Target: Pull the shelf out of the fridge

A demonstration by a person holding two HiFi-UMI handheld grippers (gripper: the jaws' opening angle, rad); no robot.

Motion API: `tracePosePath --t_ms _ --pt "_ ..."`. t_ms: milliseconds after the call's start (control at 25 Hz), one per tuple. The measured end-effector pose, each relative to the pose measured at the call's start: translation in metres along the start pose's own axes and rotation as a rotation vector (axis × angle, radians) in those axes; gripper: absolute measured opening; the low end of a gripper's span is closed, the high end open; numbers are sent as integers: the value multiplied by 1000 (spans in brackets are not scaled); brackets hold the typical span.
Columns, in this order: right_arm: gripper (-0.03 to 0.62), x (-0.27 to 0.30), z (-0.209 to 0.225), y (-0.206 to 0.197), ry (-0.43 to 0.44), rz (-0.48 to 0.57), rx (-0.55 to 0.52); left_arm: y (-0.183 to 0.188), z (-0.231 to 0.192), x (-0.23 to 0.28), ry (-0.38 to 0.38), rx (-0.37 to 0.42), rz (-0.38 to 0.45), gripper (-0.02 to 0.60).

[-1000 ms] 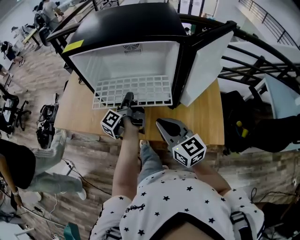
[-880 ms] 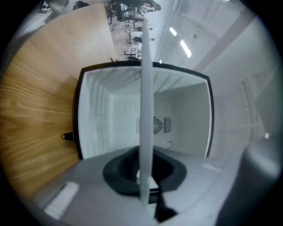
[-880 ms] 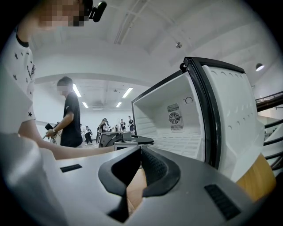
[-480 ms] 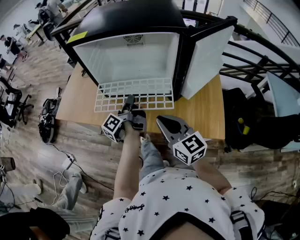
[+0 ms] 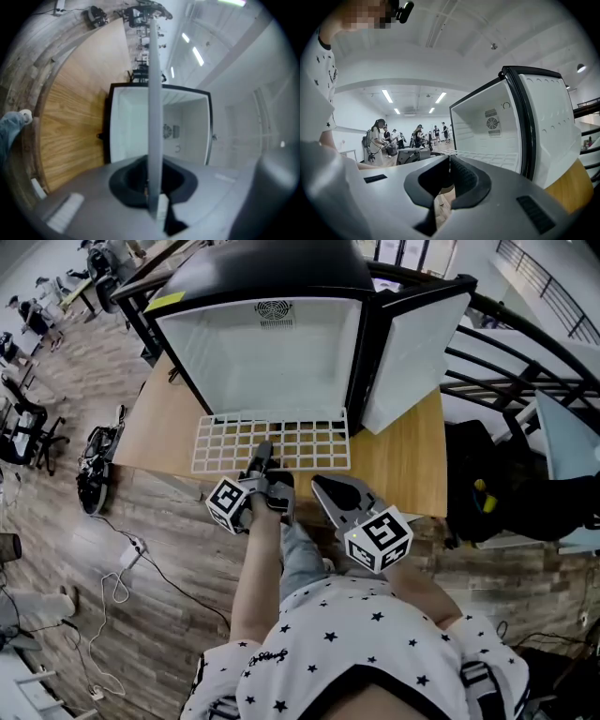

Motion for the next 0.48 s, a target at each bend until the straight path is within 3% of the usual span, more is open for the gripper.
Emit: tracePosePath --t_ms 480 --pt "23 -10 -14 1 47 -5 12 5 1 -47 -5 7 23 31"
Point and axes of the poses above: the fingertips, and each gripper's own axes: x forward along the fingers, z to its right, y out of its top, the point moved 8 cm from there along -x, backward along the fingers, and after that the axes turned 14 degrees about z, right-handed, at the moved point
